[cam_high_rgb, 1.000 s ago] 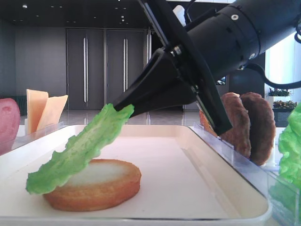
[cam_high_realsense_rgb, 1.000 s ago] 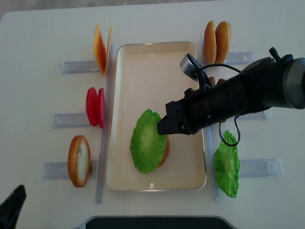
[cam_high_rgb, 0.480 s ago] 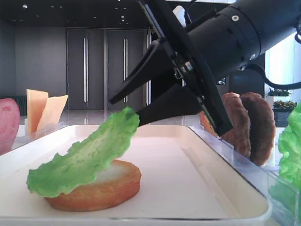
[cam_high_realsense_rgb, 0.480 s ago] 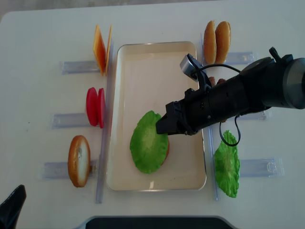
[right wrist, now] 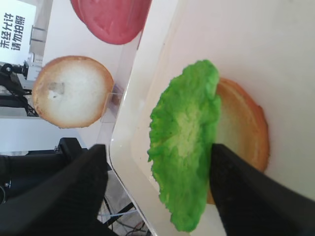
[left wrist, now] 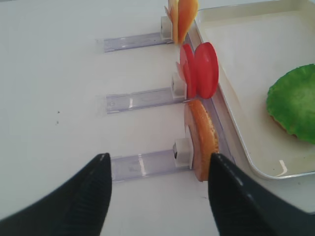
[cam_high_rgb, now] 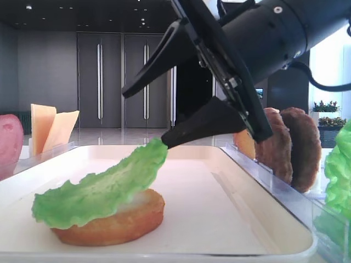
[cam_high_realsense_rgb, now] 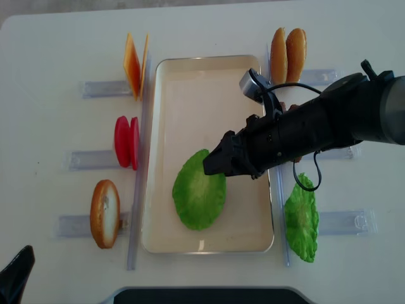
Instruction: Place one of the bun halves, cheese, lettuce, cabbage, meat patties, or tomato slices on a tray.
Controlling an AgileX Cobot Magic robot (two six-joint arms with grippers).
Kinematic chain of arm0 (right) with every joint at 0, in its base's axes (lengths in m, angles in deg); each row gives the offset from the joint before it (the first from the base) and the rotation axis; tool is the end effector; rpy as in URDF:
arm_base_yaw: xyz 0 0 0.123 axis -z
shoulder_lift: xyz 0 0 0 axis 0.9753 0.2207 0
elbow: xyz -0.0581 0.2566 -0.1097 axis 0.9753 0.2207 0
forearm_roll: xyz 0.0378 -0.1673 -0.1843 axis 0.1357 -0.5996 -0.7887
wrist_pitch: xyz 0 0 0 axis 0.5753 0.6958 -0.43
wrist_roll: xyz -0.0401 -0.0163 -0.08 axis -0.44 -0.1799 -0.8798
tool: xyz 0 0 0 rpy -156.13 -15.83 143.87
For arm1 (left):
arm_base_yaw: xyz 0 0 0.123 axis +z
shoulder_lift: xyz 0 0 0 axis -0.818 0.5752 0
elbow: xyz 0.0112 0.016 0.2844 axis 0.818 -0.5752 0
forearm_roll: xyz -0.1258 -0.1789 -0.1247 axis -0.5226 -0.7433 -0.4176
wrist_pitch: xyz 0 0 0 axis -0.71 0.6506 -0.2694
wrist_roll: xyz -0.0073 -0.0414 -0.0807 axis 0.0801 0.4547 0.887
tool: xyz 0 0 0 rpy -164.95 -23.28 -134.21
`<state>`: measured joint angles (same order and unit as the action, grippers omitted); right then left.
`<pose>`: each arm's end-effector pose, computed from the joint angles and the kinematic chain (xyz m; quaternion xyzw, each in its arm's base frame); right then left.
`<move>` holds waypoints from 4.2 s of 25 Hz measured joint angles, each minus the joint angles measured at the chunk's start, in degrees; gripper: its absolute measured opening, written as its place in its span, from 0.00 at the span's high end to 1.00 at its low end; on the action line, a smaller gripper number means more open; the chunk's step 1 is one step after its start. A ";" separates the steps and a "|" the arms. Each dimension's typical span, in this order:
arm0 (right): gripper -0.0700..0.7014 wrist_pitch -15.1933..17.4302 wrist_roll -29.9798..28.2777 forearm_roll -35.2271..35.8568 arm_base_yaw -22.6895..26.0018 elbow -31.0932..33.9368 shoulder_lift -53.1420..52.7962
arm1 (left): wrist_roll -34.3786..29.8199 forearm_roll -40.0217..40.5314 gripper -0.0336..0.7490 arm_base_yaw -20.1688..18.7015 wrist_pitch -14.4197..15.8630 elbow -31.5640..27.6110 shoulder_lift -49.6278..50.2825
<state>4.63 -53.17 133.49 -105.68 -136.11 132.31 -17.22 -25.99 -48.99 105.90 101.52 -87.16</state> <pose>0.2499 0.2106 0.1717 -0.1582 0.8570 0.4766 0.1155 -0.0070 -0.0133 0.2666 0.0562 0.8666 0.0038 0.4958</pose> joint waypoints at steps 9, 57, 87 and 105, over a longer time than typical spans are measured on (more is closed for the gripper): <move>0.27 -6.18 4.47 -8.38 0.00 0.00 -5.32 | 0.00 0.00 0.36 0.00 0.00 0.00 0.00; 0.27 9.06 66.46 -91.23 31.95 -24.06 -19.57 | 0.00 0.00 0.36 0.00 0.00 0.00 0.00; 0.27 -1.55 68.12 -98.08 31.95 0.00 -74.42 | 0.00 0.00 0.36 0.00 0.00 0.00 0.00; 0.27 10.73 63.46 -89.54 31.95 13.44 -97.87 | 0.00 0.00 0.36 0.00 0.00 0.00 0.00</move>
<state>15.36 10.29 43.95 -73.73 -122.67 34.44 -17.22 -25.99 -48.99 105.90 101.52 -87.16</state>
